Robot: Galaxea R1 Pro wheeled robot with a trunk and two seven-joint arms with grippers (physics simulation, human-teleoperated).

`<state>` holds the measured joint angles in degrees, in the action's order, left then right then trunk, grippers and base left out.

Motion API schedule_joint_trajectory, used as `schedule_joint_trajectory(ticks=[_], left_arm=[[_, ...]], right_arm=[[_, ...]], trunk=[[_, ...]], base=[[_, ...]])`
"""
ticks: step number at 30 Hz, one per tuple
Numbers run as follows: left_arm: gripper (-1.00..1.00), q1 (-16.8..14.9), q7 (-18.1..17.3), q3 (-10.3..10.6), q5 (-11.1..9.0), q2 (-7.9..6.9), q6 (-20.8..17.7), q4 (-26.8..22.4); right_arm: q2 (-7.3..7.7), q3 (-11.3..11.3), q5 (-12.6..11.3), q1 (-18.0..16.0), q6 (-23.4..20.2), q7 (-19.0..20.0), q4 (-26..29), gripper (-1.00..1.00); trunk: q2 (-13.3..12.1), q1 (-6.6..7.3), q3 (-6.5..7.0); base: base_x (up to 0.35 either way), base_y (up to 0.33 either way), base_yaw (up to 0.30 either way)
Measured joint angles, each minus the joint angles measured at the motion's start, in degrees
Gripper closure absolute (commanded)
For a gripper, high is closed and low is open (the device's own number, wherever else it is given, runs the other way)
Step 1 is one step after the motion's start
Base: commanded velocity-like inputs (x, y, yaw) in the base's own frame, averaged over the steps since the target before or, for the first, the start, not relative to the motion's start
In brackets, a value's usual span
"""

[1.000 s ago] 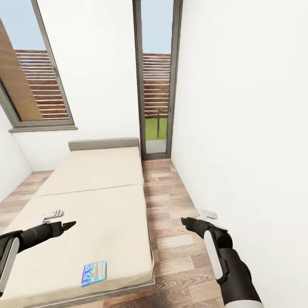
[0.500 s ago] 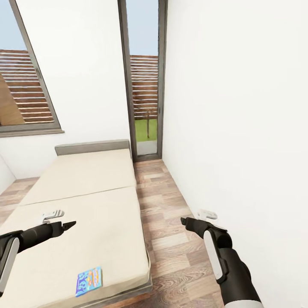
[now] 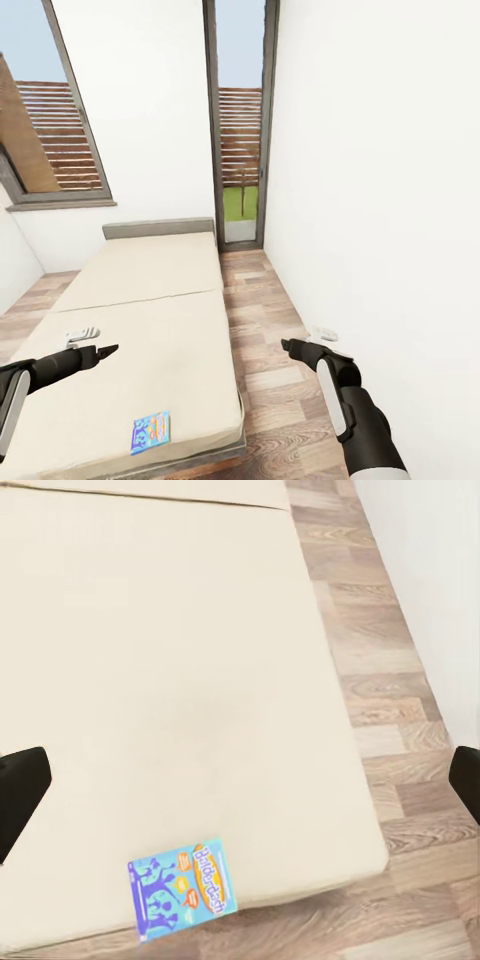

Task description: Put all the toys in the child's room - the three board games (two on the bed and one on the table), the two jigsaw puzzles on the table, and the tennis ball on the table - inside the toy box on the table in the child's room.

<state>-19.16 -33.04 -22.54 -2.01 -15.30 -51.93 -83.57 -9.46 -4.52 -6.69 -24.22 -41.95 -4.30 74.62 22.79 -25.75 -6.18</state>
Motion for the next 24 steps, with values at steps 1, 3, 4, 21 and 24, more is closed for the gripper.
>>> schedule_joint_trajectory(ticks=[1, 3, 4, 21, 24], left_arm=[[-1.00, 0.0, 0.0, 0.0, 0.0, 0.00, 0.0, 0.0], [-1.00, 0.0, 0.0, 0.0, 0.0, 0.00, 0.0, 0.0], [-1.00, 0.0, 0.0, 0.0, 0.0, 0.00, 0.0, 0.0], [-1.00, 0.0, 0.0, 0.0, 0.0, 0.01, 0.0, 0.0], [-1.00, 0.0, 0.0, 0.0, 0.0, 0.01, 0.0, 0.0]], right_arm=[[0.00, 0.0, 0.0, 0.0, 0.0, 0.0, 0.0, -1.00], [0.00, 0.0, 0.0, 0.0, 0.0, 0.0, 0.0, -1.00], [0.00, 0.0, 0.0, 0.0, 0.0, 0.0, 0.0, -1.00], [0.00, 0.1, 0.0, 0.0, 0.0, 0.1, 0.0, -1.00], [0.00, 0.1, 0.0, 0.0, 0.0, 0.1, 0.0, -1.00]], trunk=[[0.0, 0.00, 0.03], [0.0, 0.00, 0.09], [0.0, 0.00, 0.13], [0.0, 0.00, 0.64], [0.0, -0.01, 0.66]], base=[[0.000, 0.001, 0.264], [0.000, 0.000, 0.267], [0.000, -0.005, 0.269], [0.000, -0.062, 0.221], [-0.046, -0.017, 0.040]])
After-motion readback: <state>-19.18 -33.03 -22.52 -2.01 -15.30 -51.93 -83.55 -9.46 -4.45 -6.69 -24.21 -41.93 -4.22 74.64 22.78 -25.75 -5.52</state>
